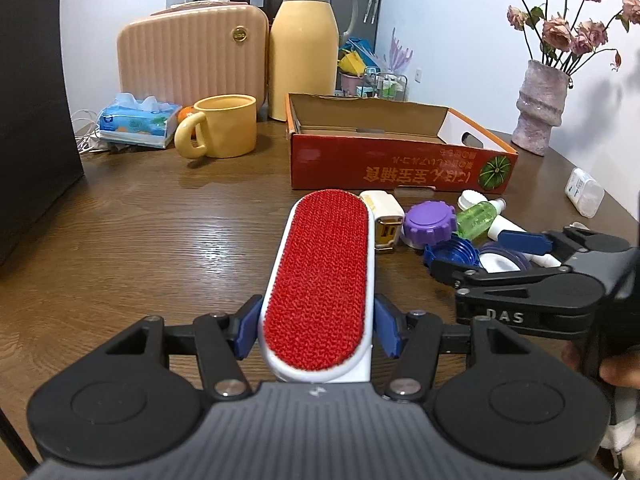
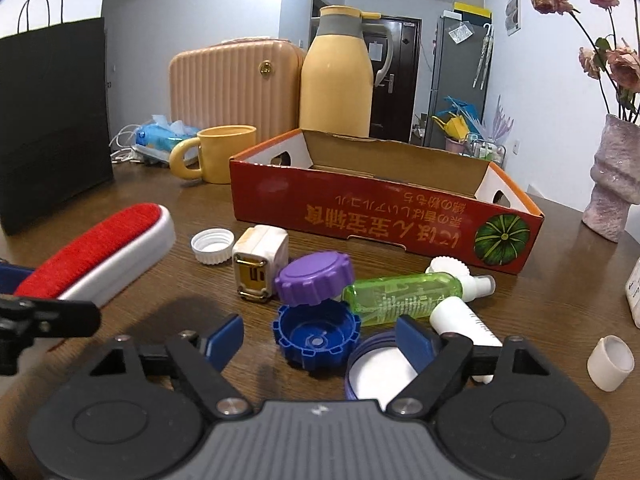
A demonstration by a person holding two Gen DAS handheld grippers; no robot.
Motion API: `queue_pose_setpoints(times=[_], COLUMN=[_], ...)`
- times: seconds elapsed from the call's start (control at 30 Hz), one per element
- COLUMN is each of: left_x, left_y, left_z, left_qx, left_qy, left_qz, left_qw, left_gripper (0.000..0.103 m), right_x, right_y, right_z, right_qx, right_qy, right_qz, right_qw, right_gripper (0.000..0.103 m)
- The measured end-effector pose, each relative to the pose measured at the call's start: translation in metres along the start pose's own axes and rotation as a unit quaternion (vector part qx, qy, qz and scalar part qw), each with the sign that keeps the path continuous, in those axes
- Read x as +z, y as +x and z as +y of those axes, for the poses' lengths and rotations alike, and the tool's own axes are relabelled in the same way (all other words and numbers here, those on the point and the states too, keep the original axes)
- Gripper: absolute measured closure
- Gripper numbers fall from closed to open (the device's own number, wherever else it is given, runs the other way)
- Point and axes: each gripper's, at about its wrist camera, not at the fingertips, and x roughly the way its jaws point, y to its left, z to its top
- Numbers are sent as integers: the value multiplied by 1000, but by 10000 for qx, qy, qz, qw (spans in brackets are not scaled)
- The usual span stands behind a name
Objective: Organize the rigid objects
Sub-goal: 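Lift the lint brush with the left tool while the right tool grasps the blue cap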
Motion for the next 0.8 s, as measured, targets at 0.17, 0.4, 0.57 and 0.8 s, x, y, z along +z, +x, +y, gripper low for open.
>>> queue_pose_setpoints(times=[0.17,0.4,0.57,0.8], left_x=[-1,-2,-2,2], left_y=[-4,-8,-10,-11], left_z=[4,6,6,5], left_qx=[13,21,31,51], left_qy=[-52,-71,-82,-95], left_qz=[-20,-66,-86,-119], left_qw=[10000,10000,9999,9999], left_gripper=[44,44,44,44], right_x=[2,6,6,4], right_y=[7,19,20,6], right_z=[8,10,9,4], right_qx=[-64,-226,-109,-54], right_qy=[-134,-173,-126,-39], right_qz=[46,203,239,34], right_qw=[9999,9994,9996,10000], right_gripper=[31,45,50,50])
